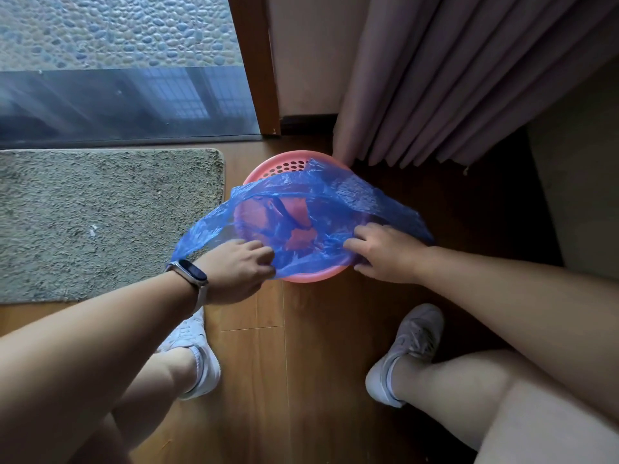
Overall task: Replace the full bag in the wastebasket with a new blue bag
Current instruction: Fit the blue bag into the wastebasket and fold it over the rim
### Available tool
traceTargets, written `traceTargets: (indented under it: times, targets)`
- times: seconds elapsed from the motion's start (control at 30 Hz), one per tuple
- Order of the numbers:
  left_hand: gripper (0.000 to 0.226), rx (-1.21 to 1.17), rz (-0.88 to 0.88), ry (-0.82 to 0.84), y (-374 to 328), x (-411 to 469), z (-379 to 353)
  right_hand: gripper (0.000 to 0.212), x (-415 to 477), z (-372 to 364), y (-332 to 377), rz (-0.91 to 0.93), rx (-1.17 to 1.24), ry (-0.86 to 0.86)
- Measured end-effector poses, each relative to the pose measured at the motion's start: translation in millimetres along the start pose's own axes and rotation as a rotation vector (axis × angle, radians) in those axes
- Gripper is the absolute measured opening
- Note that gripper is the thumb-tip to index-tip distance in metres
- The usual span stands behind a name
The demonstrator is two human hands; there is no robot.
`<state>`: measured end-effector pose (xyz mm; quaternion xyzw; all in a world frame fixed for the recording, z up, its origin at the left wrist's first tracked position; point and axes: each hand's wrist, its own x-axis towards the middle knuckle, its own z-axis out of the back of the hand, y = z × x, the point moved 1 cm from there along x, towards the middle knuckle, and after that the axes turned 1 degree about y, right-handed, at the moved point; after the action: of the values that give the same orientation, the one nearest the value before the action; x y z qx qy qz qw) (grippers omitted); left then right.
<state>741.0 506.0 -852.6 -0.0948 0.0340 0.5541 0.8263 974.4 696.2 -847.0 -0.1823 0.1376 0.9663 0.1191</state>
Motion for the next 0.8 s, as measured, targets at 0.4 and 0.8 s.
traceTargets:
  times: [0.4,0.8]
  targets:
    - [0.019,0.006,-0.063,0.06,1.4,-5.4,-19.4,0.006,2.6,-7.5,8.8,0.183,-0.071,-0.031]
    - [0.038,-0.333,0.457,-0.081,4.3,-14.1,-27.7,0.019,12.2,-13.1,9.6,-0.264,0.468,-0.161]
